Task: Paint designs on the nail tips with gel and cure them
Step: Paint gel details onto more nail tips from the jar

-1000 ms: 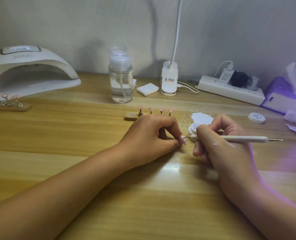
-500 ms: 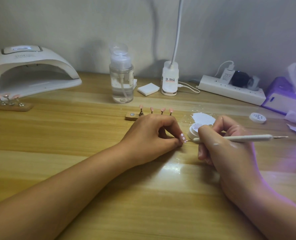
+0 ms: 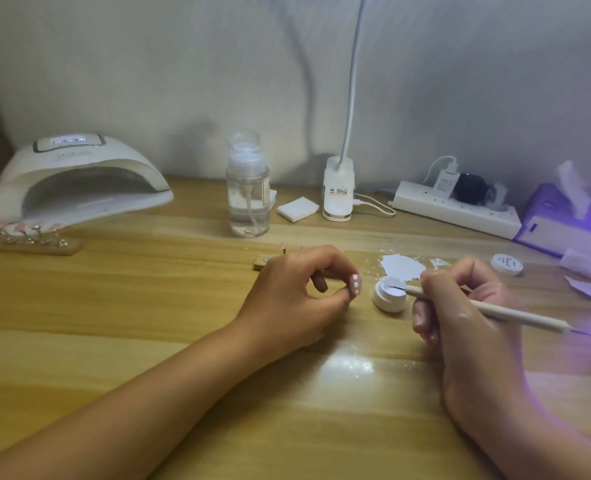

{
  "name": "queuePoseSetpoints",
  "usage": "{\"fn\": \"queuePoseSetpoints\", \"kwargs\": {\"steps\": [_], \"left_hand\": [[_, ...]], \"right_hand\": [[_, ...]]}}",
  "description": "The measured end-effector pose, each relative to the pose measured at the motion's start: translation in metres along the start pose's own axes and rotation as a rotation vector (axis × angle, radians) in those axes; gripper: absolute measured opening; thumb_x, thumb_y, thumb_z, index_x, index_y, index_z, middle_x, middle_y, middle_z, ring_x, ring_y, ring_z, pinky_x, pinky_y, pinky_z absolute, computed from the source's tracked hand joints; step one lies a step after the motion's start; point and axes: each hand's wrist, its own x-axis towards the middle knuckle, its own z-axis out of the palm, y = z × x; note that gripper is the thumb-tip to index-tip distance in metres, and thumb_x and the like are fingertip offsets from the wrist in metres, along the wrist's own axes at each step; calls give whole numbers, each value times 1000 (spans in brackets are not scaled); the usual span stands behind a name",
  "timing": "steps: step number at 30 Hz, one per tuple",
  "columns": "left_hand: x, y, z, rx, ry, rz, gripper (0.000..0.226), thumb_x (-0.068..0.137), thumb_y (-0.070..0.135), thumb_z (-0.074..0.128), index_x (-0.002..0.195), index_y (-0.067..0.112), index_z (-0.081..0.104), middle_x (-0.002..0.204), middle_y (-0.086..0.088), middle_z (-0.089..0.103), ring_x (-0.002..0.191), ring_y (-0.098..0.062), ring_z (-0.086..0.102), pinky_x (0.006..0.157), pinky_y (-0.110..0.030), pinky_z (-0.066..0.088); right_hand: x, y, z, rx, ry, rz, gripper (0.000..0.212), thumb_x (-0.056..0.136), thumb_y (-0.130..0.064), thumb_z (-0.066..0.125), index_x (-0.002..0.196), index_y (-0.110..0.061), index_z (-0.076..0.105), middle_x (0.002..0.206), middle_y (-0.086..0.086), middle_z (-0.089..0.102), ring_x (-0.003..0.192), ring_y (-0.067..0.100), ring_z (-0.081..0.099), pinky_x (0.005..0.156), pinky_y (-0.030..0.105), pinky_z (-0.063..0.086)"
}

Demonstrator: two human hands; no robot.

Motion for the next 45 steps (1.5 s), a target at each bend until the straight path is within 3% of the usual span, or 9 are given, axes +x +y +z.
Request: {"fn": "queuePoseSetpoints", "kwargs": {"steps": [4, 8, 12, 15, 19, 29, 39, 45], "left_hand": [[0, -1, -3, 23, 60, -9, 15, 80, 7, 75, 81, 22, 72, 83, 20, 71, 74, 6, 61, 67, -7, 37], [1, 0, -11, 21, 82, -15, 15, 81, 14, 74, 90, 25, 73, 88, 16, 73, 79, -12, 65, 68, -20, 48], [1, 1, -23, 70, 98, 13, 19, 76, 7, 77, 80, 25, 72, 82, 26, 68, 75, 0, 57, 66, -8, 39], [-3, 0, -20, 71, 7, -24, 14, 77, 14, 79, 78, 26, 73, 78, 27, 66, 72, -1, 54, 65, -12, 36], [-5, -5, -13, 111, -54, -60, 9, 78, 29, 80, 77, 31, 72, 76, 28, 63, 69, -5, 51, 66, -20, 33], [-1, -9, -9, 88, -169, -50, 10, 74, 25, 84, 74, 27, 74, 64, 27, 61, 55, -2, 50, 54, -12, 32], [0, -10, -9, 45, -192, -72, 26, 74, 22, 85, 69, 40, 67, 56, 29, 58, 47, 1, 45, 49, -7, 29], [-1, -10, -9, 34, -188, -82, 23, 74, 22, 85, 69, 37, 68, 56, 29, 58, 47, 2, 45, 49, -7, 29]], "right_hand": [[1, 0, -3, 17, -1, 16, 37, 85, -5, 60, 57, -25, 47, 38, 1, 45, 38, 8, 37, 36, 15, 29], [3, -2, -5, 23, 9, 42, 39, 89, -2, 57, 58, -22, 46, 39, 2, 44, 38, 9, 35, 35, 16, 28], [2, -5, -5, 50, 2, 36, 36, 94, -4, 60, 65, -19, 42, 41, 5, 47, 36, 6, 36, 35, 14, 28], [-3, -7, -1, 35, -41, 21, 33, 93, -5, 61, 67, -15, 42, 42, 6, 48, 36, 7, 39, 35, 13, 29], [-3, -7, 0, 21, -86, 143, 38, 84, -3, 62, 56, -22, 44, 41, 6, 45, 36, 9, 33, 34, 16, 25], [-4, -1, 8, -169, -160, 186, 35, 81, -4, 62, 56, -20, 43, 45, 14, 57, 37, 11, 42, 38, 15, 32], [-3, 2, 10, -137, -167, 185, 35, 81, -4, 62, 55, -22, 45, 50, 18, 62, 37, 14, 47, 39, 16, 37], [-3, 2, 10, -144, -196, 183, 35, 81, -3, 61, 56, -21, 45, 51, 19, 62, 38, 16, 46, 40, 17, 37]]}}
